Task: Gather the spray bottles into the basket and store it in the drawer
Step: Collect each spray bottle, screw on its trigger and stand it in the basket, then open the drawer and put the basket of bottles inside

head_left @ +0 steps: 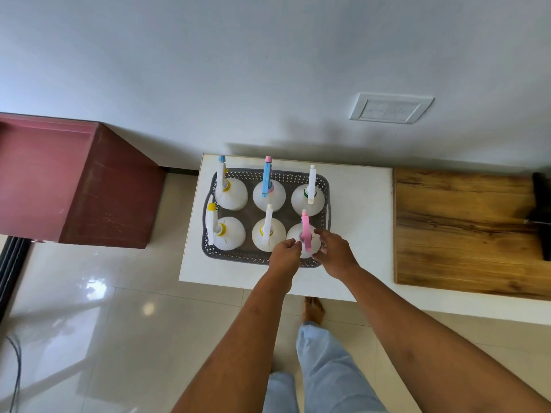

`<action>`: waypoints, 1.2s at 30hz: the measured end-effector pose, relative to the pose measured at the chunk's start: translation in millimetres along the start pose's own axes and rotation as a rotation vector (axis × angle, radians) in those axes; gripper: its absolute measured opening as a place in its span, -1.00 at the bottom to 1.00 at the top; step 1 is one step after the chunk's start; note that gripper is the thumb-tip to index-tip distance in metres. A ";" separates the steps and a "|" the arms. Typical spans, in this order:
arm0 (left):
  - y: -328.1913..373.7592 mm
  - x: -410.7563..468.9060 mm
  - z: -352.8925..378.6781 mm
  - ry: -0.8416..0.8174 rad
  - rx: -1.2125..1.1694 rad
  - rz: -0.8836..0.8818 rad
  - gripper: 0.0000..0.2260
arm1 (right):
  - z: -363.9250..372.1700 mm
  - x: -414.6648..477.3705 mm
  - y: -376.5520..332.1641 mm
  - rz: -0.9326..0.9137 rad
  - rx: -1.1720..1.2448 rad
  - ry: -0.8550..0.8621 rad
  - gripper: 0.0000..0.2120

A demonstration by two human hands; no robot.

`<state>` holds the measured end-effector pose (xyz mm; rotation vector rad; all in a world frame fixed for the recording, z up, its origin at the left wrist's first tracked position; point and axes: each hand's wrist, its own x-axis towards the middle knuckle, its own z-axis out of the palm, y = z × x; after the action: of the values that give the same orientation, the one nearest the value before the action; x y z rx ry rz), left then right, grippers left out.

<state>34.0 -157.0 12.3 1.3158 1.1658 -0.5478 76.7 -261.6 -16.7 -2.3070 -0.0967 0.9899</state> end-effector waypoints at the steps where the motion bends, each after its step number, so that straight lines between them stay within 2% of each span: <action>1: -3.0 -4.6 -3.9 -0.012 -0.008 0.002 -0.64 | 1.4 -4.9 0.0 0.015 0.011 0.004 -0.42; 7: -33.4 -19.3 -40.3 -0.068 -0.023 0.045 -0.64 | 24.6 -41.3 -3.8 0.091 0.015 0.061 -0.45; 14: -95.8 -37.5 -122.5 -0.097 0.117 0.099 -0.61 | 88.5 -100.9 -26.6 0.198 0.094 0.137 -0.52; 23: -168.4 -56.0 -243.4 0.005 0.131 0.060 -0.63 | 183.3 -159.3 -52.4 0.197 0.124 0.010 -0.52; 30: -185.2 -32.2 -265.0 0.077 0.013 0.029 -0.60 | 208.2 -139.9 -40.7 0.213 0.109 -0.001 -0.53; 36: -205.0 43.1 -260.5 0.171 -0.080 0.058 -0.57 | 252.9 -82.2 -22.6 0.137 0.049 0.015 -0.46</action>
<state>-214.7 47.5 -77.4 1.3432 1.2722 -0.3479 -149.6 -137.9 -85.3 -2.3009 0.0927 1.0305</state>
